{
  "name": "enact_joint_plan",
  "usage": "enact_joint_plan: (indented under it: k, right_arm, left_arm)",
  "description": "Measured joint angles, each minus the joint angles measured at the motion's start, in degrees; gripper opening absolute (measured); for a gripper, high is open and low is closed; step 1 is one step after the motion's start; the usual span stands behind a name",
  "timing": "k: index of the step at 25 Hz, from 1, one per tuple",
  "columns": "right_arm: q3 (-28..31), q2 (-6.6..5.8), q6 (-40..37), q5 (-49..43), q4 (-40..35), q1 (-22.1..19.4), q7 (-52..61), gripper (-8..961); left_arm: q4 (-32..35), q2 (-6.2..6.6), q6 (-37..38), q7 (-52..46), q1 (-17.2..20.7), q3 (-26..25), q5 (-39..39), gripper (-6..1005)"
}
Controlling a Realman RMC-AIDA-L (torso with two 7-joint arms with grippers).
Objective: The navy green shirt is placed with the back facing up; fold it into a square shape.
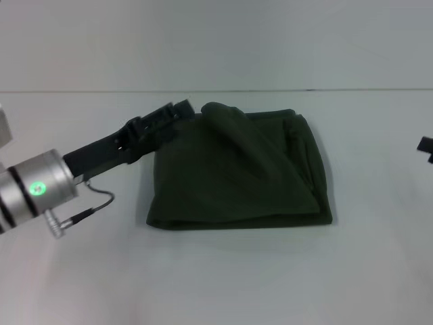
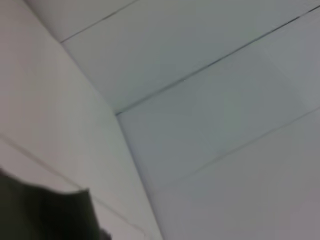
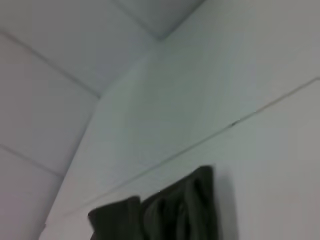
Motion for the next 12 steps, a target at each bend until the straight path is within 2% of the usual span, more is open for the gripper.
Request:
enact_joint_plan:
  k: [3,12]
  right_arm:
    - [-0.31,-1.65,-6.37,-2.35,-0.40,0.81,1.90,607]
    - [-0.88,-2.91,-11.61,-2.58,-0.84,2.59,2.93,606]
  left_arm:
    - [-0.03,2.60,2.50,-2.81,0.82,2.24,1.44,961]
    - [1.42,3.69,4.16,-2.84,3.24,1.79,1.62,962]
